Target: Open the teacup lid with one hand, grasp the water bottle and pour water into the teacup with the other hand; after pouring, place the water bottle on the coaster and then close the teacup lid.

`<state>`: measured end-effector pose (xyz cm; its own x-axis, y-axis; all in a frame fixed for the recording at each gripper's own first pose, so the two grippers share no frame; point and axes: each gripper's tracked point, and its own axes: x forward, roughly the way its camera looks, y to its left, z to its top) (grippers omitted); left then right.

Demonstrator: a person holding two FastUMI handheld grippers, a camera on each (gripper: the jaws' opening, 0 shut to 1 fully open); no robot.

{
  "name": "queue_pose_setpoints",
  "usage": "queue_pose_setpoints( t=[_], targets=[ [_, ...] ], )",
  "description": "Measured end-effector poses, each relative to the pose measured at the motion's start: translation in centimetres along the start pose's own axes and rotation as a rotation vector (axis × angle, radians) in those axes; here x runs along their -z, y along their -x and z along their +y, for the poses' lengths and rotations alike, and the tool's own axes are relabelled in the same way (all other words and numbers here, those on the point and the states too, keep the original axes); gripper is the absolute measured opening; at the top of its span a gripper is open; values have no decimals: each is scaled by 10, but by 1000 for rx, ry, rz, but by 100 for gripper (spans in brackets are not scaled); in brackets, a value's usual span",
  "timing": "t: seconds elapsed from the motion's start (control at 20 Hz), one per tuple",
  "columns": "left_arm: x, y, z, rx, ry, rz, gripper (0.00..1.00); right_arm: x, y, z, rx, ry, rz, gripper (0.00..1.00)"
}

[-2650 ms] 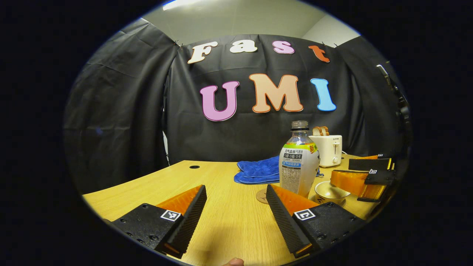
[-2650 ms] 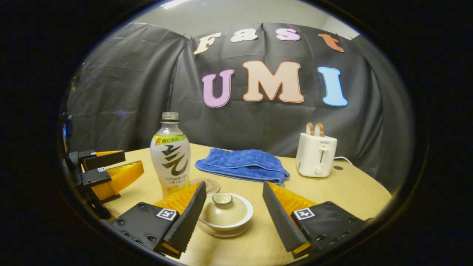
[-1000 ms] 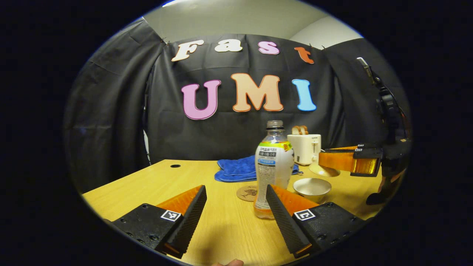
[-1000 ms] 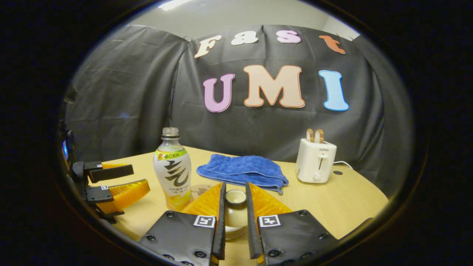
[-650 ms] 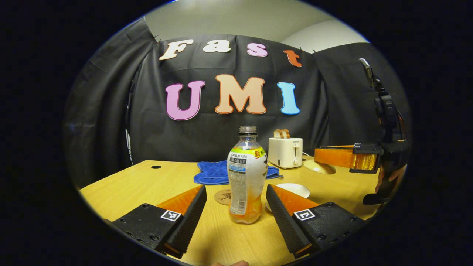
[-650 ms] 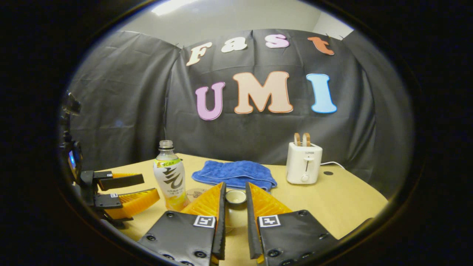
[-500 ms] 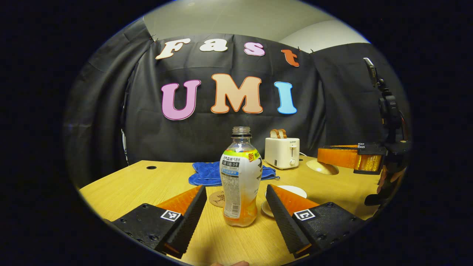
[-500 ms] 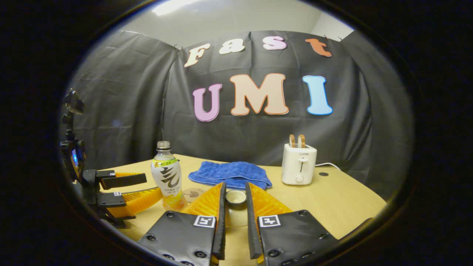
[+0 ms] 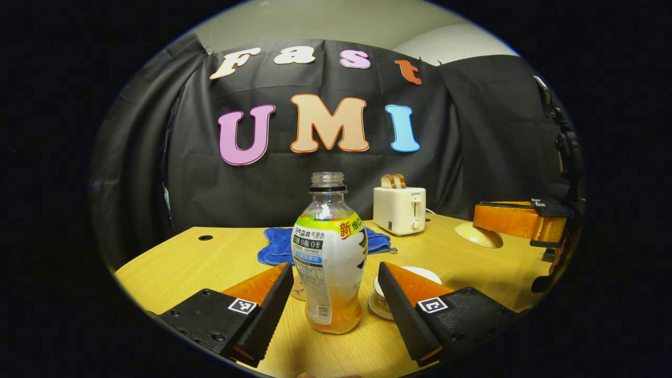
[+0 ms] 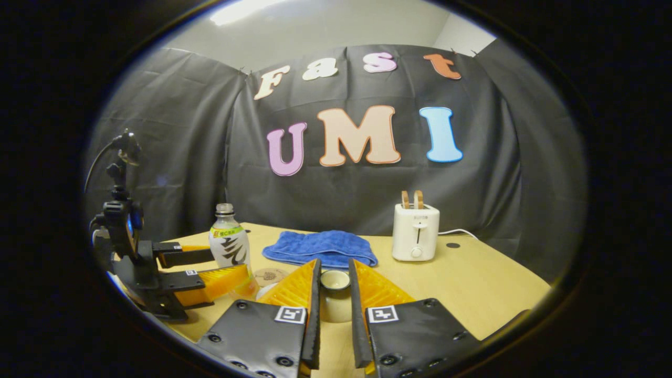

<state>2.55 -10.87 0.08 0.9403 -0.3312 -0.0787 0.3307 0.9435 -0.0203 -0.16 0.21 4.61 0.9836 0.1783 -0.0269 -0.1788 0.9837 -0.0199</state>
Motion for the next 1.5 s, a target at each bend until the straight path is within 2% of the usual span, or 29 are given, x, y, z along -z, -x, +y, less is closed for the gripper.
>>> queue_pose_setpoints(
  t=[0.2, 0.4, 0.5, 0.7, 1.05, 1.25, 1.5],
  targets=[
    [8, -6, 2, -15, 6, 38, 93, -1, 3, -9, 13, -4, -3, 27],
    [10, -10, 6, -39, -15, 49, 81, -2, 7, -16, 19, -8, -5, 27],
    [10, -11, 6, -49, -28, 51, 70, -1, 10, -19, 21, -8, -7, 29],
    [12, -11, 12, -83, -85, 67, 62, 2, 13, -20, 17, -13, -2, 29],
    [1, -11, 31, -127, -273, 73, 62, 5, 16, -23, 18, -14, 5, 28],
    [-3, -13, 48, -156, -459, 100, 63, 6, 18, -23, 22, -10, 8, 28],
    [-1, -17, 50, -129, -667, 116, 61, 14, 16, -23, 18, -6, 27, 27]
  ],
)
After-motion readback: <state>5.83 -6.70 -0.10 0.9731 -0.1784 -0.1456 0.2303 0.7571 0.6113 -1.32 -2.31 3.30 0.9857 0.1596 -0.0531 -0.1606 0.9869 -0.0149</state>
